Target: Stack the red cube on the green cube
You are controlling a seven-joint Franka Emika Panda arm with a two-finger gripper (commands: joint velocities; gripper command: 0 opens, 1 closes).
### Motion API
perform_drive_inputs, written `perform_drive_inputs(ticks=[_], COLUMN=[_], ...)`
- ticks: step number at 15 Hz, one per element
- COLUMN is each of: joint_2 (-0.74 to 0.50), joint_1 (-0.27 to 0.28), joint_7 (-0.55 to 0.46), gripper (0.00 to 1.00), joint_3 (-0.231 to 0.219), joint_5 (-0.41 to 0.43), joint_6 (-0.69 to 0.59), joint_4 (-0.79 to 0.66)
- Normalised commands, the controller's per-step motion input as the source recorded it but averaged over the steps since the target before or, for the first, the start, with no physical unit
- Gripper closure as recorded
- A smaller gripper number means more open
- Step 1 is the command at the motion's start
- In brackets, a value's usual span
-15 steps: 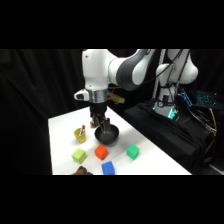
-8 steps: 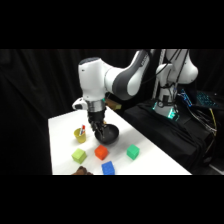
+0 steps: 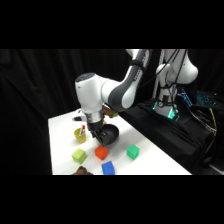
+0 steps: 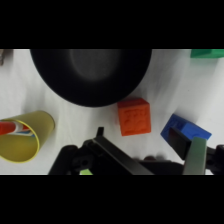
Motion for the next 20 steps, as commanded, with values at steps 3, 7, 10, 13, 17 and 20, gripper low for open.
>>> perform_drive_inputs(ticks=[3, 7, 10, 13, 17, 20], joint_2=[0.23, 0.2, 0.16, 0.11, 0.05, 0.03], joint_1=[-0.067, -0.064, -0.068, -0.078, -0.092, -0.106], joint_7=[-0.15, -0.15, -0.15, -0.15, -0.16, -0.19], gripper=[0.0, 0.0, 0.0, 0.0, 0.0, 0.0], joint_3=[0.064, 0.075, 0.088, 0.092, 0.106, 0.112], joint_5=[-0.078, -0.073, -0.062, -0.046, -0.022, -0.004], joint_6=[-0.14, -0.14, -0.12, -0.1, -0.03, 0.11], joint_4=[0.3, 0.28, 0.23, 0.16, 0.06, -0.01])
